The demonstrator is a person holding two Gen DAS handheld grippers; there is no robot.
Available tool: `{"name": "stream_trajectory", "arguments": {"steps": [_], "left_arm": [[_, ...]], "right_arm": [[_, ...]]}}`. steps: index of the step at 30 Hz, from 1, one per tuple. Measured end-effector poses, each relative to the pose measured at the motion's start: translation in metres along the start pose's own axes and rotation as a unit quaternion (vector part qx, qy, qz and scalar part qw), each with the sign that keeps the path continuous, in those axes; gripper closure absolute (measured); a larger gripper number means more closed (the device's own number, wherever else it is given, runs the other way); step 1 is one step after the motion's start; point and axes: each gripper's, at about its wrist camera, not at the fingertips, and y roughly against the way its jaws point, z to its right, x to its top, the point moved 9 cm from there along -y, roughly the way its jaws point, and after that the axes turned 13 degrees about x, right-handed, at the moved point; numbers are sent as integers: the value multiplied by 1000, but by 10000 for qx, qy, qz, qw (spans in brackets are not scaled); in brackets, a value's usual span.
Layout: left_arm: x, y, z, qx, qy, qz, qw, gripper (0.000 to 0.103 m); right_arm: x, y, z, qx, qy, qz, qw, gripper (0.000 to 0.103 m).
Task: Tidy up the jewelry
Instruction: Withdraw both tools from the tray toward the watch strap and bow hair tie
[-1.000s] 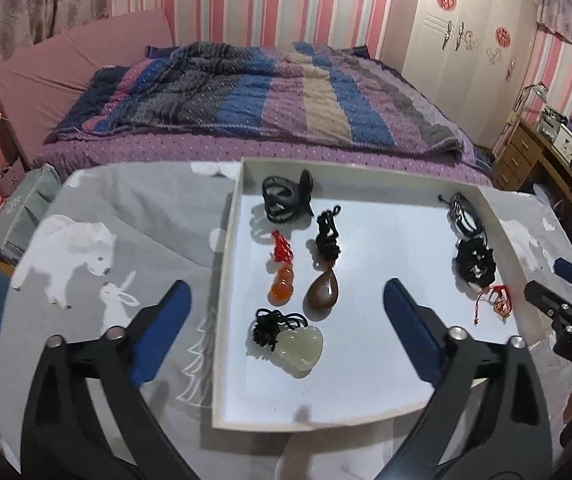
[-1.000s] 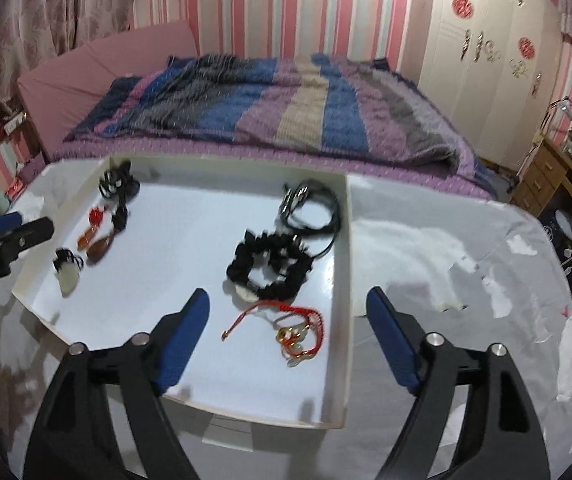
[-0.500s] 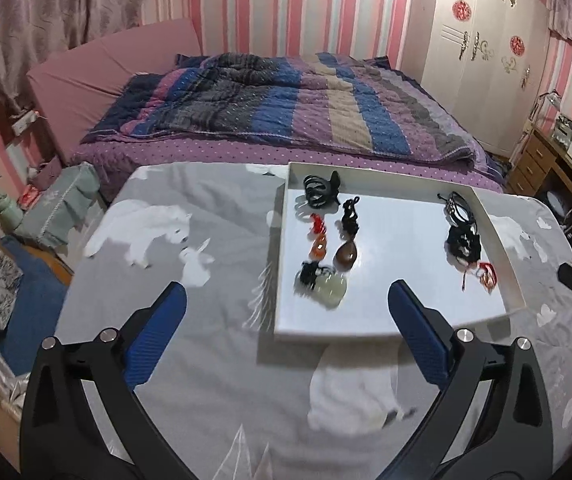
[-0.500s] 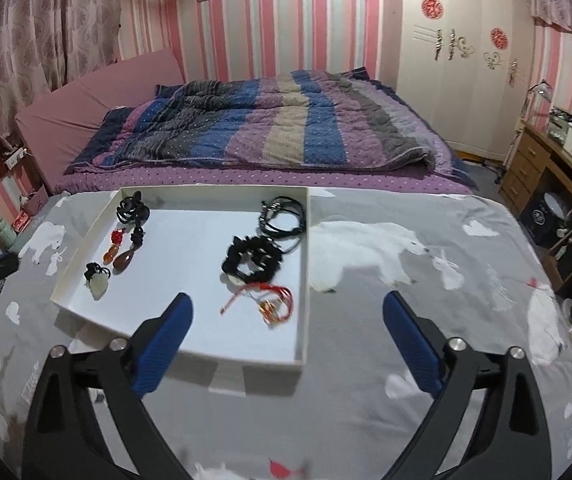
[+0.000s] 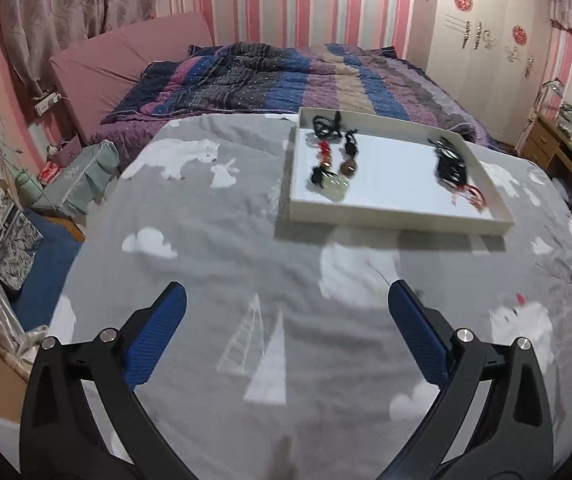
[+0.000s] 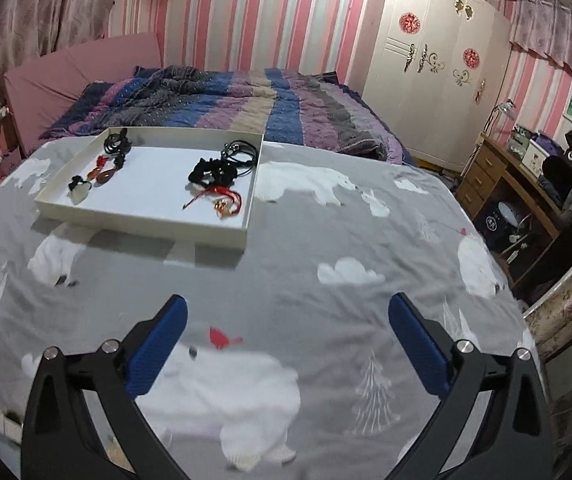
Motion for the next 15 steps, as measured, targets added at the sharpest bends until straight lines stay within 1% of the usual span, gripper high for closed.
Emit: {"name": "stream_trajectory", "arguments": {"steps": [2, 3, 8, 15], "left_arm": [[-9, 9, 2, -168, 4, 8, 9999, 3], [-14, 12, 2, -188, 13, 21, 9998, 3], [-35, 25, -3, 96, -42, 27, 9999, 3], [-65, 56, -13, 277, 70, 146, 9995, 3]], "right_arm": [[-9, 10, 3, 30, -129, 77, 9999, 2], [-14, 15, 5, 43, -199, 120, 9997, 2], [-32, 31, 7, 99, -441, 248, 9987, 2], [-59, 48, -14, 447, -154, 301, 9984, 2]]}}
